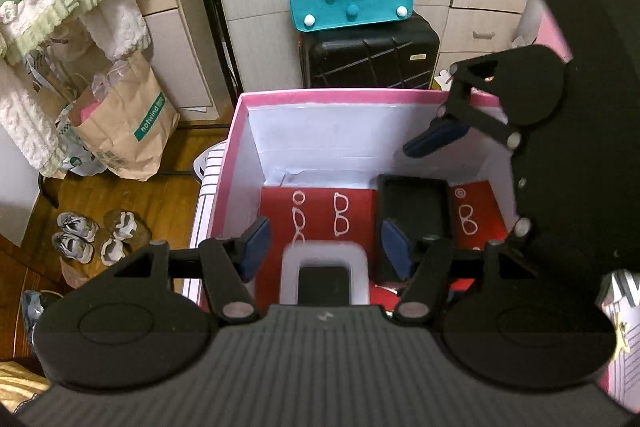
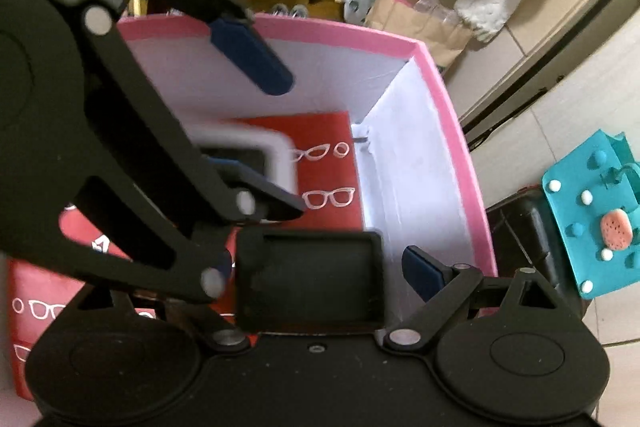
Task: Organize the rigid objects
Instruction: 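Lower the router into the pink box and open the left gripper while the right releases the case there, then move both grippers back over the table toward the battery and star keychain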
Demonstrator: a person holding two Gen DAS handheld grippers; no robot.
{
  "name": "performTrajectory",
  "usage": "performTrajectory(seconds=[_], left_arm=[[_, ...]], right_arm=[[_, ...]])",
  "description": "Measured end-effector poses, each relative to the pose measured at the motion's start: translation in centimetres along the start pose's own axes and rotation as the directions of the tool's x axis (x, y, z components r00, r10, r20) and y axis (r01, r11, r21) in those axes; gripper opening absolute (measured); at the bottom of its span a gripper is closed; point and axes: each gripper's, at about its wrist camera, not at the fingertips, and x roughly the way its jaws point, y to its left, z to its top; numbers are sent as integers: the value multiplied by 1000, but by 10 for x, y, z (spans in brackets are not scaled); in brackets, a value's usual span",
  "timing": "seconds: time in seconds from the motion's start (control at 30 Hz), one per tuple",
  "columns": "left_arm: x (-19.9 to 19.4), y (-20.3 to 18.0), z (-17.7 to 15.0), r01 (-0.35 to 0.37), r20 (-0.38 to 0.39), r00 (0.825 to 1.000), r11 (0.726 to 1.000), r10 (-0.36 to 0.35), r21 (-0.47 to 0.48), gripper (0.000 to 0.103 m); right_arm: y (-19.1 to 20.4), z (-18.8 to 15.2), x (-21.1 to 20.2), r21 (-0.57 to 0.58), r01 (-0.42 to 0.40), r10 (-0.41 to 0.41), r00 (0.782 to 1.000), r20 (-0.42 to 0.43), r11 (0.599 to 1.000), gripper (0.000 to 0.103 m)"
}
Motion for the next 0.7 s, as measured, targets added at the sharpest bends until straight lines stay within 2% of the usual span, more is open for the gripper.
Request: performTrajectory(seconds=[0.07, 0.17, 0.23, 0.33, 0.43, 0.5, 0.63, 0.7], left_arm=[[-3, 3, -1, 11, -7, 1000, 1000, -11, -12, 63], [-17, 4, -5, 2, 30, 1000, 1000, -2, -6, 63], [-29, 3, -10, -6, 58, 998, 1000, 6, 5, 63], [-48, -1, -15, 19, 70, 997, 1000, -20, 11, 63], [-69, -11, -20, 26, 102, 994, 999, -31, 47, 63], [-83, -19, -24, 26, 123, 992, 997, -35, 72, 63], [-113, -34, -33, 58, 150, 986, 994, -72, 93, 63], [-126, -43, -38, 69, 157, 984, 992, -86, 108, 63]], right_arm=[[-1, -5, -11, 25, -10, 9, 999, 41, 1000, 95], [-2, -17, -34, 79, -24, 14, 993, 116, 997, 96], [-1, -27, -51, 133, -17, -6, 986, 165, 991, 96], [4, -47, -82, 220, -4, -48, 973, 228, 975, 96], [8, -71, -111, 328, -20, -78, 956, 283, 944, 96], [11, -84, -127, 364, -35, -85, 948, 307, 931, 96], [29, -111, -164, 422, -13, -131, 942, 309, 906, 96], [36, -121, -177, 446, -24, -125, 945, 302, 895, 96]])
